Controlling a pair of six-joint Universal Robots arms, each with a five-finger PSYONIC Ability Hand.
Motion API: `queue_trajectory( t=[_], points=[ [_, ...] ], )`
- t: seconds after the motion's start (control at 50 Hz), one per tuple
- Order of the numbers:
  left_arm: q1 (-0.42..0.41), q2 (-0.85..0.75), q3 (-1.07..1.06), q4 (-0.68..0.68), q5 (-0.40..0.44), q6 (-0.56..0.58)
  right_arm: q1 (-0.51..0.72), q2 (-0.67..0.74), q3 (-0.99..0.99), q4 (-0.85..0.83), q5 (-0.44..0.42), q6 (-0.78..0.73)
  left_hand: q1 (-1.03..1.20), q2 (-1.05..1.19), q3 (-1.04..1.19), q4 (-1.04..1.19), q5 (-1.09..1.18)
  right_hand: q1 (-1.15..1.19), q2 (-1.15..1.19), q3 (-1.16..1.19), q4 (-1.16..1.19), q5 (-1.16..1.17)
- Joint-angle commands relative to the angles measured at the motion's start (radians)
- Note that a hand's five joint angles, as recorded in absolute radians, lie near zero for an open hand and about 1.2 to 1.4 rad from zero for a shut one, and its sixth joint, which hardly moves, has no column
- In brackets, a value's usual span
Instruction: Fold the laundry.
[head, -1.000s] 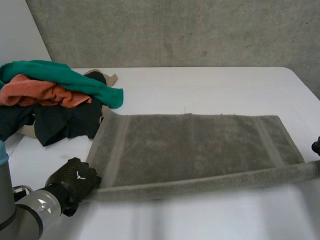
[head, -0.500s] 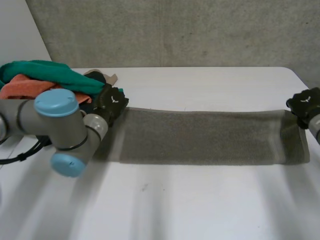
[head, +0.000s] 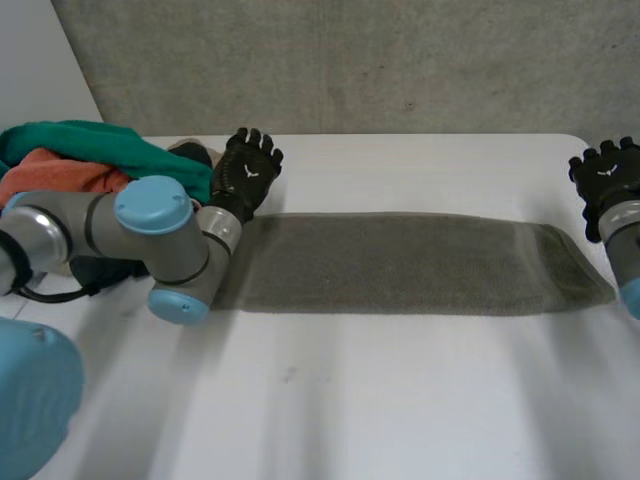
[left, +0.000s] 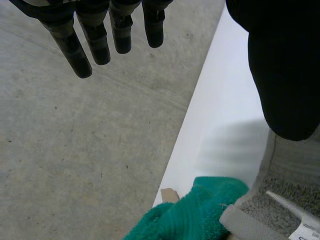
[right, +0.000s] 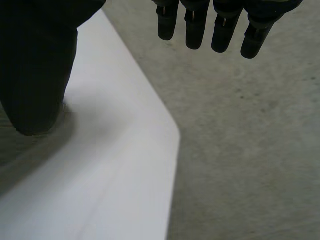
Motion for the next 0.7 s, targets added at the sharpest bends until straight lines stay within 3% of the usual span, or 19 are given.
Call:
queue_trajectory(
  t=[0.02,0.1,0.26,0.32,0.36,0.38,0.46,0.58,0.7],
  points=[
    [0.008,0.162,-0.185,-0.003,0.001,-0.081,-0.104,-0.113,0.133,0.243,-0.194,0.017,-0.019,-0.034,-0.036,-0.029,-0.049,0.041,0.052,0.056,0.057,0.042],
    [0.009,0.218,-0.265,0.001,0.006,-0.124,-0.155,-0.115,0.171,0.323,-0.253,0.015,-0.019,-0.034,-0.036,-0.029,-0.049,0.182,0.193,0.197,0.198,0.183],
    [0.009,0.230,-0.328,0.007,0.004,-0.138,-0.190,-0.063,0.164,0.278,-0.270,0.024,-0.019,-0.034,-0.036,-0.029,-0.049,0.226,0.237,0.241,0.242,0.227],
    [0.009,0.229,-0.337,0.007,0.004,-0.139,-0.190,-0.029,0.158,0.230,-0.270,0.024,-0.019,-0.034,-0.036,-0.029,-0.049,0.489,0.501,0.504,0.505,0.491],
    [0.009,0.229,-0.343,0.007,0.004,-0.139,-0.193,-0.023,0.158,0.212,-0.265,0.024,-0.019,-0.034,-0.036,-0.029,-0.049,1.135,1.147,1.151,1.151,1.137],
    [0.008,0.230,-0.345,0.007,0.004,-0.139,-0.195,-0.021,0.158,0.208,-0.257,0.024,-0.019,-0.034,-0.036,-0.029,-0.049,1.173,1.184,1.188,1.189,1.174],
    [0.009,0.239,-0.352,0.007,0.004,-0.138,-0.216,-0.029,0.158,0.201,-0.242,0.046,-0.019,-0.034,-0.036,-0.029,-0.049,1.173,1.185,1.188,1.189,1.175],
    [0.023,0.284,-0.380,0.006,0.002,-0.142,-0.346,-0.060,0.148,0.187,-0.213,0.018,-0.019,-0.034,-0.036,-0.029,-0.049,1.173,1.185,1.188,1.189,1.175],
    [0.031,0.347,-0.454,0.006,0.012,-0.144,-0.408,-0.089,0.099,0.185,-0.190,-0.190,-0.019,-0.034,-0.036,-0.029,-0.049,1.173,1.185,1.188,1.189,1.175]
  ],
)
